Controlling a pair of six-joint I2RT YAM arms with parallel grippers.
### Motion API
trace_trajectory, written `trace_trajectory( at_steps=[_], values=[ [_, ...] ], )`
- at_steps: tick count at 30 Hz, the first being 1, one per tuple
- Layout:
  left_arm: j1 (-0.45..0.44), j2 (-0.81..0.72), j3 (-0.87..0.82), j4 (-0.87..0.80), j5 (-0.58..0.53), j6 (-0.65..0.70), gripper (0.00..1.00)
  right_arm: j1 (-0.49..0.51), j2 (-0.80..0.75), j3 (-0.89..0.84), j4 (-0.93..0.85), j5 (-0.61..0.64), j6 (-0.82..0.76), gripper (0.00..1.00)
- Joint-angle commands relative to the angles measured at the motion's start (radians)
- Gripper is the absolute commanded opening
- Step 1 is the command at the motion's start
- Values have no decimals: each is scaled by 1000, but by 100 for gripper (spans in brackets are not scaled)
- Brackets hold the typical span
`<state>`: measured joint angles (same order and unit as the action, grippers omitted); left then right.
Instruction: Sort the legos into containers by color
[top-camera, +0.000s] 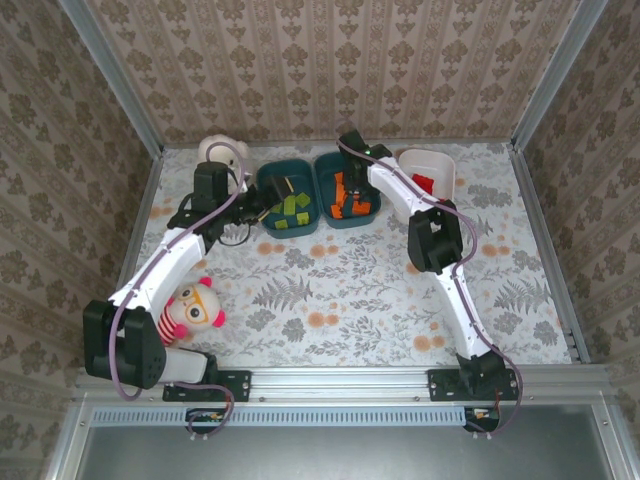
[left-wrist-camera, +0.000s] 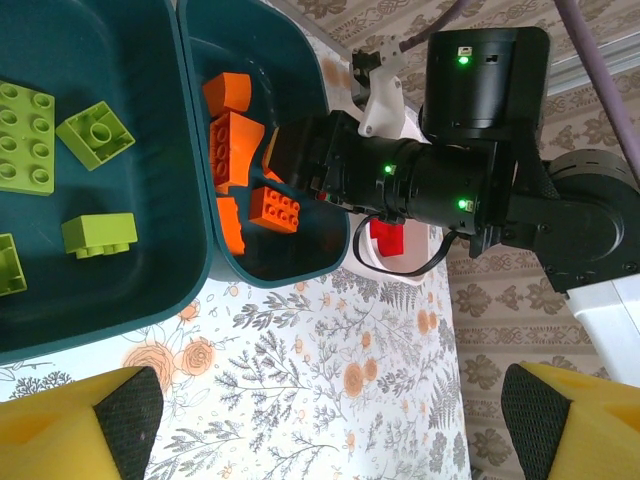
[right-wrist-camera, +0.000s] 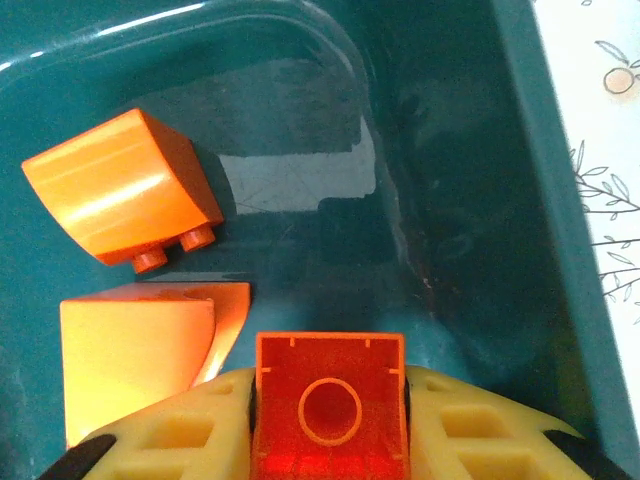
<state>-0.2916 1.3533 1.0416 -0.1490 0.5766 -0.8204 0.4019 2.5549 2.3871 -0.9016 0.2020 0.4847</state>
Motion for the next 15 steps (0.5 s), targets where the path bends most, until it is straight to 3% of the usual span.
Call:
trace_trajectory(
  at_steps=[1, 9, 15],
  values=[
    [9, -2, 22, 3, 11, 1, 91, -6, 21, 38, -58, -13, -5, 38],
    [12, -15, 49, -50, 5, 24, 91, -1, -70, 39, -45, -20, -1, 61],
    [25, -66, 54, -183, -16, 51, 91, 11, -254, -3, -24, 34, 11, 65]
  ],
)
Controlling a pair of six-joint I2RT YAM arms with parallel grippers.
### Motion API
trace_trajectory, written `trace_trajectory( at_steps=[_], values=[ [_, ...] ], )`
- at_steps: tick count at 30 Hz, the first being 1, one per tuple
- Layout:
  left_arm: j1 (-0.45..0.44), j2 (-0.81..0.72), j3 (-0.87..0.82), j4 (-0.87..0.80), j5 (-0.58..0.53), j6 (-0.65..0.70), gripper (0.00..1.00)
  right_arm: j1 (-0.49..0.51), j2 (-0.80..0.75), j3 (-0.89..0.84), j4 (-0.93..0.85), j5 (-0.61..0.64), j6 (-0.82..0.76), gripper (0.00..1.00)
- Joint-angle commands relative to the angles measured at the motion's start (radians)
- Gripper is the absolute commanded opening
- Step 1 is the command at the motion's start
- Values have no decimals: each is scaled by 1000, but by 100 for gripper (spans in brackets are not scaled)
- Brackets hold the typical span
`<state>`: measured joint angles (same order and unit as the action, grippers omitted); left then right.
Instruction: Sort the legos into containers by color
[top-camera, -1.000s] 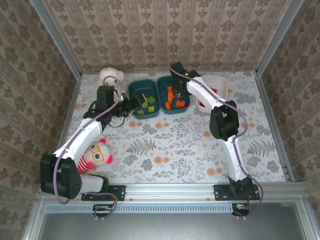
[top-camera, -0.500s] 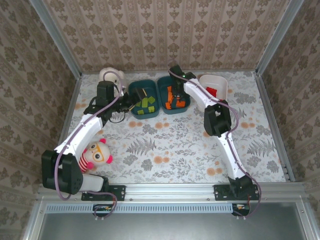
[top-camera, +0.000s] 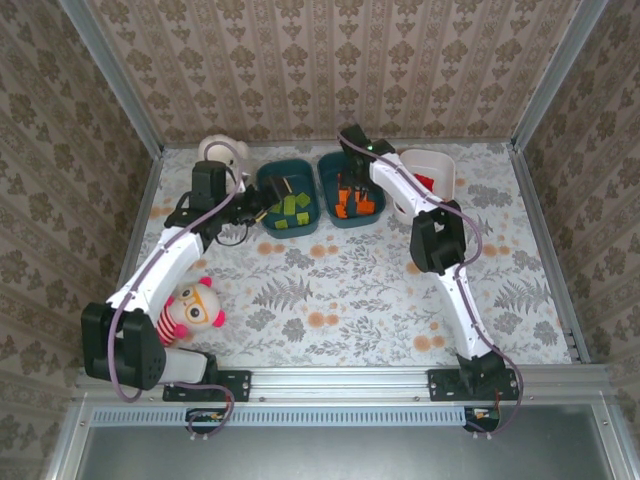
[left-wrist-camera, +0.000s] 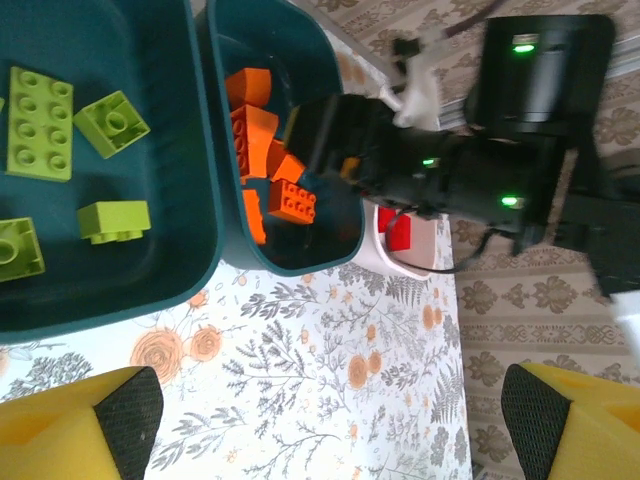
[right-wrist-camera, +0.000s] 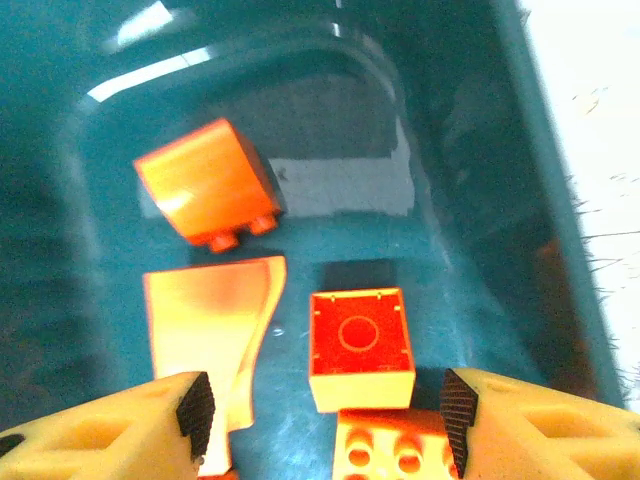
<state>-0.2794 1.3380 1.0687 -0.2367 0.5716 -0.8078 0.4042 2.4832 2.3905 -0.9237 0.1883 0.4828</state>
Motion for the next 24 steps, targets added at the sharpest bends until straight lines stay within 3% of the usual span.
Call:
trace_trajectory(
  at_steps=[1, 9, 10, 11, 12, 13, 18, 21, 24],
  values=[
    [15, -64, 23, -116, -12, 48, 91, 11, -230, -47, 13, 61, 14, 66],
    [32, -226, -69, -326, -27, 161, 92, 51, -812, -750, 295, 136, 13, 76],
    [34, -246, -83, -353, -28, 177, 92, 56, -889, -846, 318, 135, 13, 80],
    [34, -265, -96, -377, -27, 191, 92, 61, -964, -921, 330, 131, 12, 96],
    [36, -283, -113, -403, -28, 206, 95, 65, -1040, -999, 328, 127, 13, 100],
    [37, -299, -125, -423, -29, 217, 100, 67, -1103, -1061, 318, 126, 19, 100],
    [43, -368, -174, -498, -69, 244, 100, 61, -1473, -1350, 235, 99, 50, 100],
    [43, -393, -149, -563, -248, 251, 100, 54, -1612, -1410, 138, 146, 88, 100],
    [42, -411, -109, -625, -578, 247, 100, 41, -1650, -1421, -7, 418, 206, 100]
  ],
)
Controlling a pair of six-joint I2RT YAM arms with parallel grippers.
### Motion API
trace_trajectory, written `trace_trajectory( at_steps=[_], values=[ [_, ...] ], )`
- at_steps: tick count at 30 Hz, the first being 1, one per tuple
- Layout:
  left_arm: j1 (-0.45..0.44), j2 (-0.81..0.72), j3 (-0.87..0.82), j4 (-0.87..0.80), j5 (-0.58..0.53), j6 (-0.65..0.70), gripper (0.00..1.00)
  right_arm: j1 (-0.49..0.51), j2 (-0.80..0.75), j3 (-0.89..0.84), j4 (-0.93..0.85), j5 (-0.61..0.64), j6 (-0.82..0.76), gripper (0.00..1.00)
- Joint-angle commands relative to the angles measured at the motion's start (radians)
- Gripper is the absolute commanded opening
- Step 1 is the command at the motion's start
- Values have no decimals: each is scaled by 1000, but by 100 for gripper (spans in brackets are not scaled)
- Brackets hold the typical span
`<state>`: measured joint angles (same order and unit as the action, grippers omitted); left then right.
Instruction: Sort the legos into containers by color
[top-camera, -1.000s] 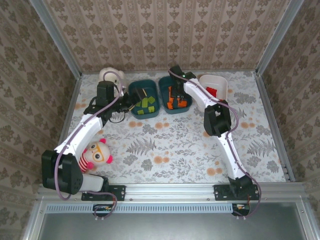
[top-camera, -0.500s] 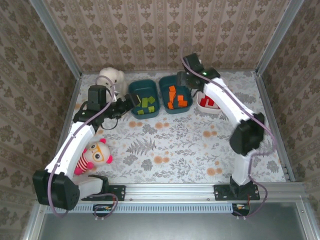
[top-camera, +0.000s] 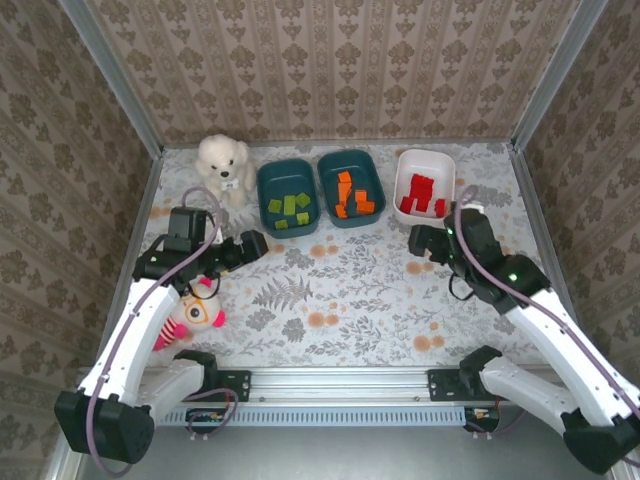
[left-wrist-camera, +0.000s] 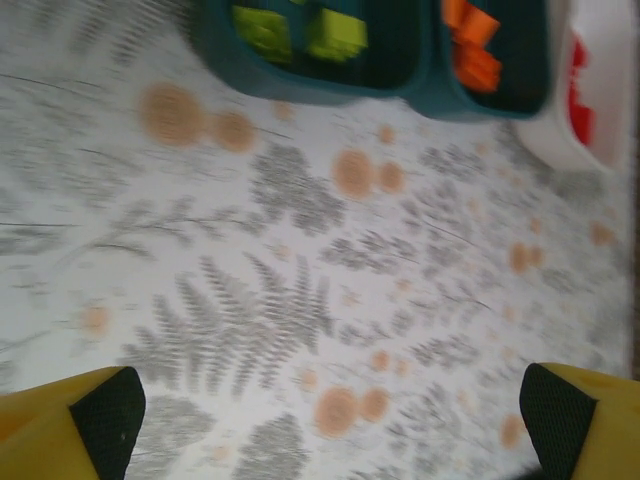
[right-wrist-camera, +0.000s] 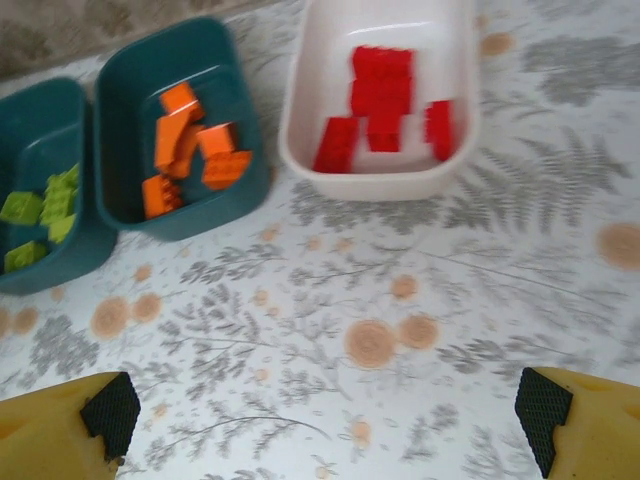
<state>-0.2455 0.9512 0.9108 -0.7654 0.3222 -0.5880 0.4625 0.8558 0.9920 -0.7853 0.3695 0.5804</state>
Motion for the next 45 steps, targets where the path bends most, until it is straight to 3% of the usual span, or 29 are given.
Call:
trace_trajectory(
  at_steps=[1, 4, 6, 8, 10, 12, 15, 21, 25, 30, 33, 35, 38, 41, 45],
  values=[
    [8, -16, 56, -111, -458, 6, 100, -33, -34, -44, -142, 306, 120, 100],
    [10, 59, 58, -90, -809, 3, 100, -125, -123, -207, 75, 407, 16, 100],
    [25, 118, 36, 19, -847, 144, 100, -188, -161, -346, 293, 427, -53, 100],
    [48, 163, -24, 206, -787, 342, 100, -215, -164, -485, 547, 431, -177, 100],
    [51, 211, -85, 335, -835, 429, 100, -217, -113, -590, 772, 463, -313, 100],
    [61, 256, -124, 441, -826, 521, 100, -247, -30, -616, 846, 427, -364, 100],
    [106, 317, -174, 548, -735, 486, 100, -295, 91, -618, 876, 299, -351, 100],
    [173, 403, -261, 806, -598, 461, 100, -326, 236, -638, 1114, 175, -404, 100],
    [183, 504, -286, 1038, -546, 502, 100, -379, 332, -626, 1269, 111, -429, 100],
    [208, 573, -277, 1196, -490, 596, 100, -441, 446, -626, 1481, -19, -495, 100],
    [237, 572, -324, 1281, -420, 591, 100, -463, 463, -592, 1433, -86, -490, 100],
    [228, 546, -411, 1417, -402, 612, 100, -464, 454, -611, 1459, -115, -499, 100],
    [225, 590, -564, 1754, -461, 603, 100, -462, 414, -683, 1558, -124, -495, 100],
    [224, 581, -554, 1708, -468, 594, 100, -463, 376, -708, 1553, -149, -502, 100],
    [215, 587, -529, 1666, -476, 601, 100, -484, 452, -655, 1563, -207, -480, 100]
  ],
)
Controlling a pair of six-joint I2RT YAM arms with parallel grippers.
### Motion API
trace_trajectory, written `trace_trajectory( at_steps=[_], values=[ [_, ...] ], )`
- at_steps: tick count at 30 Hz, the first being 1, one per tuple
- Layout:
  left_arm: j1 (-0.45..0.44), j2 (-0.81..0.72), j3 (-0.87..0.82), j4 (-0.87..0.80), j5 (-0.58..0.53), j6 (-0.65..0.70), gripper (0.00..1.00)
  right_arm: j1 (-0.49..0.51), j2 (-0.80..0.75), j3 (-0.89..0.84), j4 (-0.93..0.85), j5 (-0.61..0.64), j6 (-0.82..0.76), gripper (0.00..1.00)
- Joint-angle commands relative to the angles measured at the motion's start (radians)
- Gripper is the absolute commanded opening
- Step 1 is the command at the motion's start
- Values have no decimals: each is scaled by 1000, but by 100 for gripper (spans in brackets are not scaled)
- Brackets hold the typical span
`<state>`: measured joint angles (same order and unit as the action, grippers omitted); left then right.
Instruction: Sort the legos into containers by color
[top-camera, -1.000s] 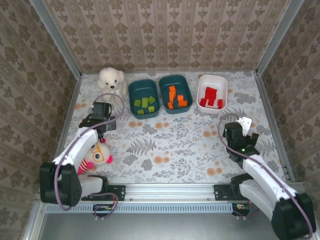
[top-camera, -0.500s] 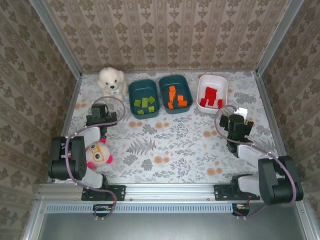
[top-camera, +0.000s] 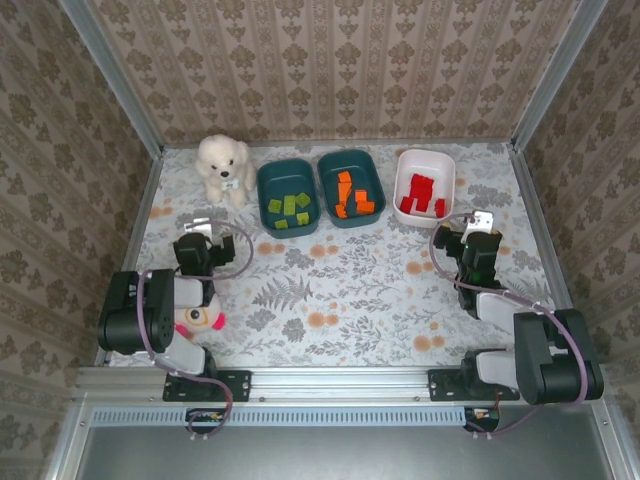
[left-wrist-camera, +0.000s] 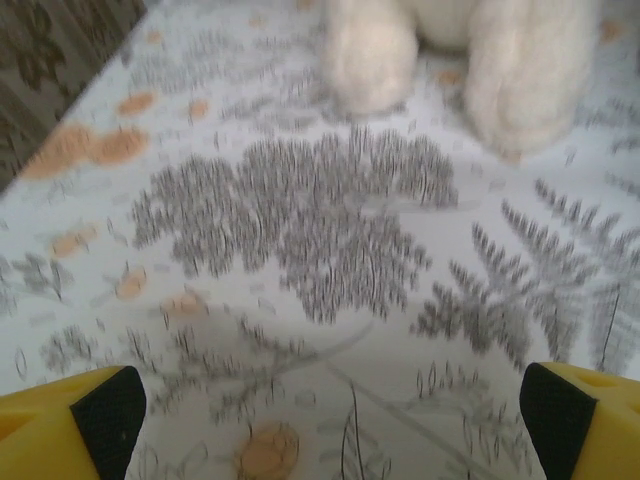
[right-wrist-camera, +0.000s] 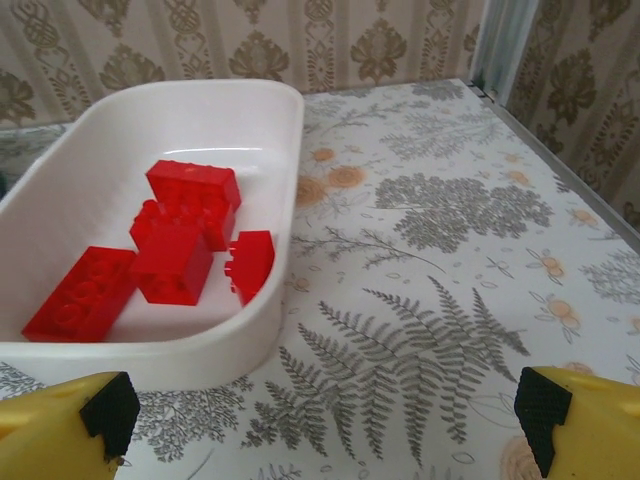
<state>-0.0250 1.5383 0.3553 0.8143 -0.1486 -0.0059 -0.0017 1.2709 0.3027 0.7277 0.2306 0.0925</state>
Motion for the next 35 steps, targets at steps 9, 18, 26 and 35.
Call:
trace_trajectory(
  at_steps=[9, 18, 26, 35],
  values=[
    [-4, -3, 28, 79, -5, 17, 100, -5, 251, 50, 219, -117, -8, 100],
    [-9, -2, 31, 75, -12, 21, 100, 40, 261, 89, 160, -40, -41, 100],
    [-12, -1, 31, 74, -16, 23, 100, 40, 258, 87, 162, -43, -42, 100],
    [-10, -2, 31, 75, -14, 21, 100, 37, 260, 90, 157, -50, -40, 100]
  ],
)
